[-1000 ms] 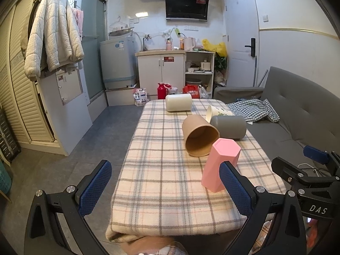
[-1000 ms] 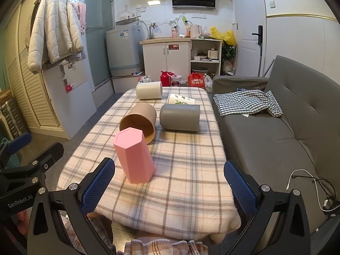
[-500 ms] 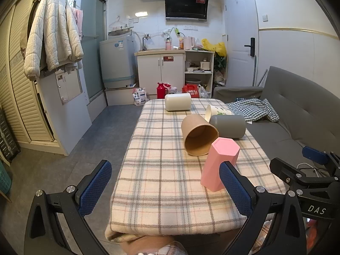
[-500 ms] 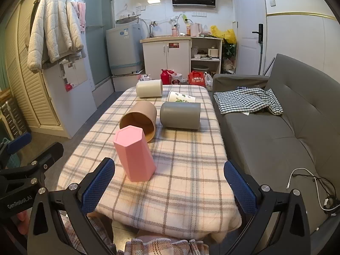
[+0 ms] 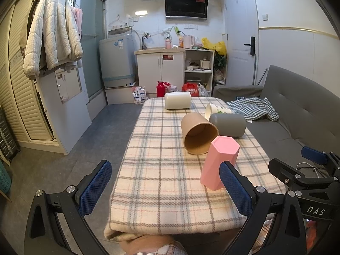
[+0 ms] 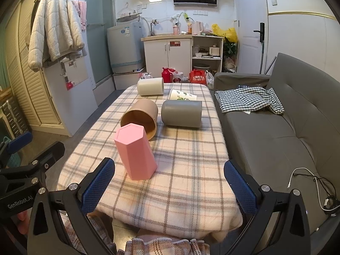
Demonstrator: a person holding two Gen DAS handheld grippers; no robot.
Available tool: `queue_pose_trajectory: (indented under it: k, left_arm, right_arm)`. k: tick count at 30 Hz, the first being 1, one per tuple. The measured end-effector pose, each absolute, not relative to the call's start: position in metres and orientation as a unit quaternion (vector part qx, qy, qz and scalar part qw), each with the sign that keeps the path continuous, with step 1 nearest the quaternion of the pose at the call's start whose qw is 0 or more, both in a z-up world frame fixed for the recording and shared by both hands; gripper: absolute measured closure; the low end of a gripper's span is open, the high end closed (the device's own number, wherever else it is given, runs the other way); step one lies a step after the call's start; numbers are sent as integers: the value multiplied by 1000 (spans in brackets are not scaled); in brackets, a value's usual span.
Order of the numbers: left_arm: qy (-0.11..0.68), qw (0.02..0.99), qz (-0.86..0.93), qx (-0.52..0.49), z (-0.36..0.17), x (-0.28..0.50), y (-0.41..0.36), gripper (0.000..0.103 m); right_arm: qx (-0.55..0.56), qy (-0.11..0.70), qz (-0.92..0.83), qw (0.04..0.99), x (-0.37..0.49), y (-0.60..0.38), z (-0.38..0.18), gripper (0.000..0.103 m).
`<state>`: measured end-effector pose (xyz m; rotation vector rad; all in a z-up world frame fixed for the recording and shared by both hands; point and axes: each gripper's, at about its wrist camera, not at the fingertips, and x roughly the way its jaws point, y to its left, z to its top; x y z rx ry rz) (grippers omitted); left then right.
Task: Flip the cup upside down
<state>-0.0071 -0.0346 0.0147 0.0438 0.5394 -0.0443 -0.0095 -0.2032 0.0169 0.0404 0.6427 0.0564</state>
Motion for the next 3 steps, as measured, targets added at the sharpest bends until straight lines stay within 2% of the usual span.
queue_pose_trajectory:
  k: [3]
  left_arm:
    - [268, 963, -22, 21, 13, -6, -34, 0]
  right_arm:
    - [20, 317, 28, 948, -9, -203, 16, 0]
